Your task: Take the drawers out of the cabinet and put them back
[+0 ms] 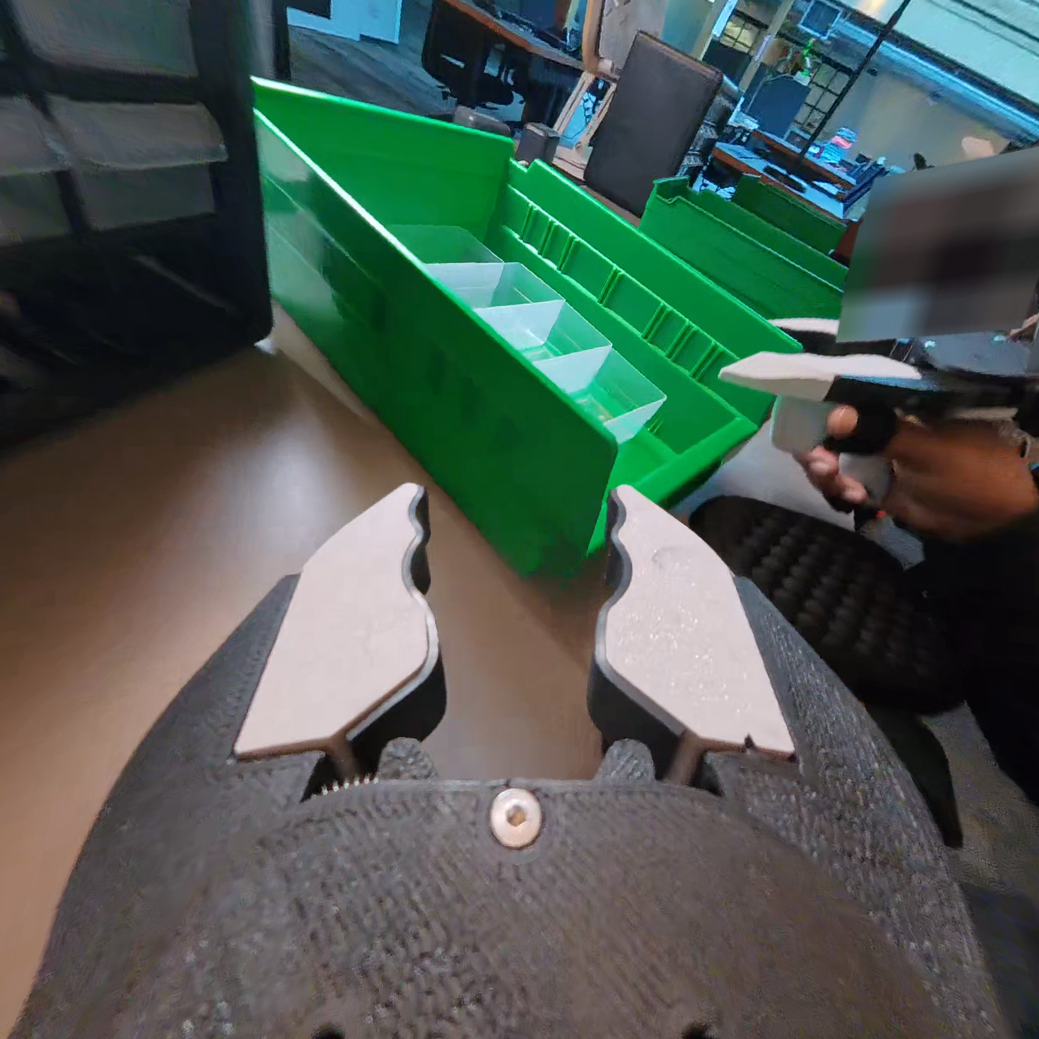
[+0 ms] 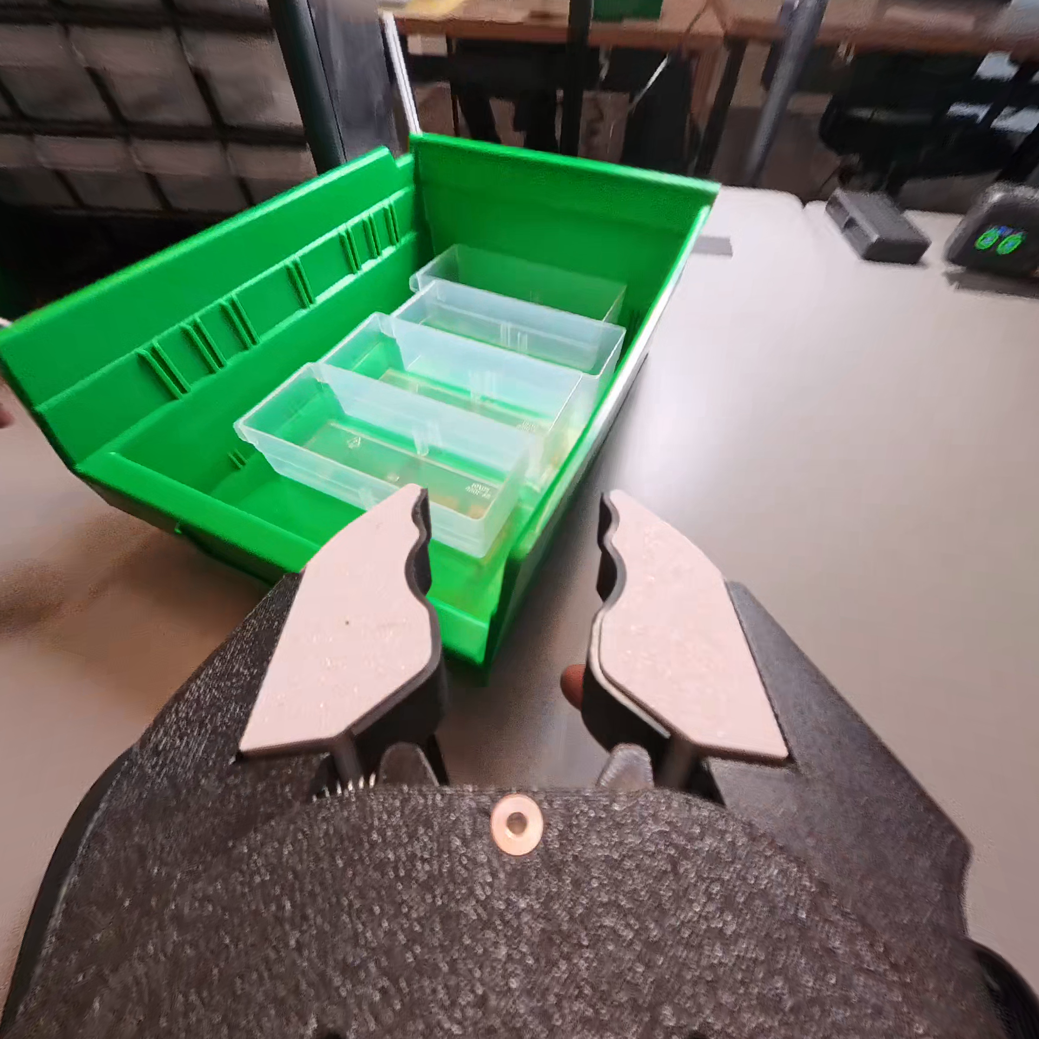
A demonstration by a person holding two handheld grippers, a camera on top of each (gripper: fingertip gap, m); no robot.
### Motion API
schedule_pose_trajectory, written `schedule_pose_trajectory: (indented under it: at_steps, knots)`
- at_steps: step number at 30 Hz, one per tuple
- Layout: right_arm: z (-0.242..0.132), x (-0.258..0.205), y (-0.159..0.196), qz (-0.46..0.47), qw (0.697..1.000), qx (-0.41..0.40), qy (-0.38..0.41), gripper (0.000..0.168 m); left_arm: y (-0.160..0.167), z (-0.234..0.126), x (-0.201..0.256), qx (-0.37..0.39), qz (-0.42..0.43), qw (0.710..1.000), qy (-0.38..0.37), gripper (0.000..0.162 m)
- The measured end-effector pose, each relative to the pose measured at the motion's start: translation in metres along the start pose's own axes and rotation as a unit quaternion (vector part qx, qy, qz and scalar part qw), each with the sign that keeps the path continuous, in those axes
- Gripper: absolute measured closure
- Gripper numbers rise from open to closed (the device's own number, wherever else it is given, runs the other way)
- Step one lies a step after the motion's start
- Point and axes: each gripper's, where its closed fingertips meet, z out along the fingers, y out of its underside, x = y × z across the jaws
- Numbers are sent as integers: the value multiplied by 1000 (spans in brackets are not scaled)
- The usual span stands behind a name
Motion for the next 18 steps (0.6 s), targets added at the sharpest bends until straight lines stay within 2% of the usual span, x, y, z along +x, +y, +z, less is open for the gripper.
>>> schedule_pose_trajectory:
  at_steps: [3, 6, 8, 9, 10, 13, 18]
  knots:
    - [10, 1, 13, -8, 1000, -24, 15, 122, 6, 36, 12, -12, -9, 1000, 1, 97]
    - [15, -3, 17, 7, 1000, -20, -5, 131, 10, 56, 5, -13, 7, 999, -52, 113]
    - [13, 5, 16, -4, 1000, -13, 21, 151, 5, 61, 1, -3, 20, 996, -85, 118]
    - [13, 8, 16, -14, 999, -9, 37, 153, 4, 63, 0, -4, 24, 995, -92, 120]
    - [12, 10, 15, -23, 998, -8, 52, 154, 3, 63, 0, -4, 26, 995, -99, 127]
    - [2, 8, 11, -48, 996, -2, 79, 155, -6, 55, 3, 1, 76, 989, -124, 136]
    - [-47, -7, -28, -72, 992, 43, 91, 159, -45, 20, 31, 61, 116, 984, -121, 149]
